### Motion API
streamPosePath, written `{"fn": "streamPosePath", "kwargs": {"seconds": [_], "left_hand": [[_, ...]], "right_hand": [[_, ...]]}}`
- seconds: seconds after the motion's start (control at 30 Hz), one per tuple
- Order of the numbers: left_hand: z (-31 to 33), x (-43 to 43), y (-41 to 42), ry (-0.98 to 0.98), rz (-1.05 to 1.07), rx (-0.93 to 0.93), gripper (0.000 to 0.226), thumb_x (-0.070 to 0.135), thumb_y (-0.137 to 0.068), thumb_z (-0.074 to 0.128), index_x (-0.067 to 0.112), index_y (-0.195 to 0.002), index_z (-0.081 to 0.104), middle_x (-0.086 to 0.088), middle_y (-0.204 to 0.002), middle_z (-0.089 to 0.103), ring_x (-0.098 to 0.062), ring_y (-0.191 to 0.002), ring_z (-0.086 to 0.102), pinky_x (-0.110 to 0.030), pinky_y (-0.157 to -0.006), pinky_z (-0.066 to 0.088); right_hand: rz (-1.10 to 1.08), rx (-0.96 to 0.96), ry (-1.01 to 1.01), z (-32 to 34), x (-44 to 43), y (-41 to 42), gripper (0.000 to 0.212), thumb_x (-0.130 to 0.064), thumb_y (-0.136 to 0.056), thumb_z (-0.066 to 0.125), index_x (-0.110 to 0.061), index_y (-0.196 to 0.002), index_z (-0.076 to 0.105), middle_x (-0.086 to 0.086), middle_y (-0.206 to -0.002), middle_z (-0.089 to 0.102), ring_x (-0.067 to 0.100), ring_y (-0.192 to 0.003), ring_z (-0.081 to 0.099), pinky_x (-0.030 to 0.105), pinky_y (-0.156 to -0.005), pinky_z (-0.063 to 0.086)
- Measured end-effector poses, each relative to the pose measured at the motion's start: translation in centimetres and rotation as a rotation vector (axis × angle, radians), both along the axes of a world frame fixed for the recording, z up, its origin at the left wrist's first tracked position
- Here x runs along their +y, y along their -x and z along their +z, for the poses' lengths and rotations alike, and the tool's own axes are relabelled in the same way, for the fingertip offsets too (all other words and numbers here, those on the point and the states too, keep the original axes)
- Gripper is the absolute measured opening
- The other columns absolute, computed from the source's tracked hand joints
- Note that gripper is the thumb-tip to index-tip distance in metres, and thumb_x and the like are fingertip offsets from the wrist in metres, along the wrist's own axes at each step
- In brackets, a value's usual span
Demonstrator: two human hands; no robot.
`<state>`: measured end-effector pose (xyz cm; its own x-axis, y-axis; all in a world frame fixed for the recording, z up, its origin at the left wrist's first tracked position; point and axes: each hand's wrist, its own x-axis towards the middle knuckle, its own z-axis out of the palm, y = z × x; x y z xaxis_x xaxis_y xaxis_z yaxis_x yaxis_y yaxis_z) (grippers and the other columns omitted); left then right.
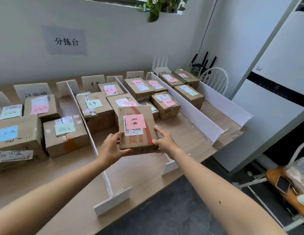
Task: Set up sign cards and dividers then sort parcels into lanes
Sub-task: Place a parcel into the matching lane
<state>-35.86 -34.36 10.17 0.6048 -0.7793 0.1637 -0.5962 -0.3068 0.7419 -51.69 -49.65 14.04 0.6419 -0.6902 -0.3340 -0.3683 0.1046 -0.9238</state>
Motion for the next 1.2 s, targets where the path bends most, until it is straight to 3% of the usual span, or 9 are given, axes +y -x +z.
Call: {"fn": "streamPosePath", "kwargs": {"seconds": [0.2,0.37,0.5,0.77,0.9,1.0,1.1,1.2], "left_hand": [[-0.7,0.3,0.9,-0.042,0.077,-0.008,0.080,0.031,-0.067,0.084,0.014,-0.135,0.047,-0.008,-0.114,0.054,-0.021,-0.103,0.058,-0.031,-0.086,0.052],[-1.5,1.4,0.6,-0.079,0.152,-0.023,0.079,0.031,-0.064,0.086,0.011,-0.131,0.051,-0.009,-0.111,0.058,-0.019,-0.096,0.059,-0.025,-0.081,0.046],[-2.4,2.5,0.0,-0.113,0.198,-0.022,0.080,0.033,-0.060,0.088,0.010,-0.129,0.054,-0.010,-0.107,0.062,-0.017,-0.087,0.057,-0.028,-0.079,0.049],[-4.1,2.0,-1.1,-0.159,0.256,0.027,0.067,0.024,-0.067,0.084,0.009,-0.125,0.055,-0.010,-0.113,0.061,-0.016,-0.093,0.054,-0.023,-0.078,0.045],[-4.8,1.6,-2.2,-0.277,0.292,-0.017,0.068,0.037,-0.070,0.080,0.016,-0.128,0.051,-0.005,-0.116,0.062,-0.020,-0.104,0.055,-0.035,-0.090,0.045],[-4.8,1.3,-2.8,-0.416,0.307,-0.110,0.069,0.046,-0.074,0.074,0.021,-0.131,0.045,0.000,-0.117,0.058,-0.017,-0.110,0.050,-0.032,-0.088,0.032],[-4.9,1.4,-3.2,-0.504,0.315,-0.145,0.072,0.052,-0.077,0.068,0.023,-0.136,0.040,0.000,-0.118,0.055,-0.017,-0.112,0.047,-0.032,-0.088,0.029],[-5.3,1.5,-3.7,-0.567,0.305,-0.160,0.076,0.056,-0.078,0.064,0.025,-0.140,0.033,0.002,-0.122,0.053,-0.015,-0.112,0.045,-0.031,-0.089,0.029]], "right_hand": [[0.074,0.018,-0.016,-1.3,-1.1,-0.7,0.066,0.004,-0.089,0.050,-0.028,-0.146,0.037,0.004,-0.126,0.052,0.028,-0.114,0.056,0.050,-0.091,0.053],[0.145,0.030,-0.024,-2.8,-1.3,-2.2,0.064,0.005,-0.089,0.051,-0.025,-0.144,0.040,0.006,-0.115,0.057,0.024,-0.104,0.058,0.038,-0.079,0.057],[0.197,0.065,-0.039,-4.1,-1.5,-3.9,0.063,0.003,-0.089,0.052,-0.027,-0.143,0.042,0.001,-0.098,0.057,0.022,-0.097,0.059,0.040,-0.080,0.058],[0.296,0.129,-0.064,-6.2,-2.1,-7.2,0.065,0.004,-0.088,0.054,-0.028,-0.144,0.040,0.008,-0.117,0.053,0.030,-0.115,0.054,0.035,-0.070,0.057],[0.345,0.145,-0.059,-6.8,-2.7,-8.8,0.067,0.005,-0.089,0.054,-0.026,-0.145,0.038,0.007,-0.117,0.053,0.027,-0.113,0.054,0.029,-0.066,0.056],[0.377,0.155,-0.053,-7.3,-2.8,-9.5,0.068,0.006,-0.089,0.054,-0.025,-0.146,0.036,0.003,-0.113,0.050,0.023,-0.109,0.051,0.026,-0.065,0.054],[0.384,0.151,-0.059,-7.9,-2.7,-9.9,0.066,0.005,-0.090,0.055,-0.027,-0.145,0.036,-0.003,-0.105,0.048,0.016,-0.099,0.051,0.028,-0.067,0.056],[0.395,0.136,-0.042,-8.7,-2.1,-10.0,0.067,0.001,-0.090,0.057,-0.028,-0.145,0.034,0.005,-0.119,0.050,0.020,-0.108,0.054,0.026,-0.066,0.056]]}}
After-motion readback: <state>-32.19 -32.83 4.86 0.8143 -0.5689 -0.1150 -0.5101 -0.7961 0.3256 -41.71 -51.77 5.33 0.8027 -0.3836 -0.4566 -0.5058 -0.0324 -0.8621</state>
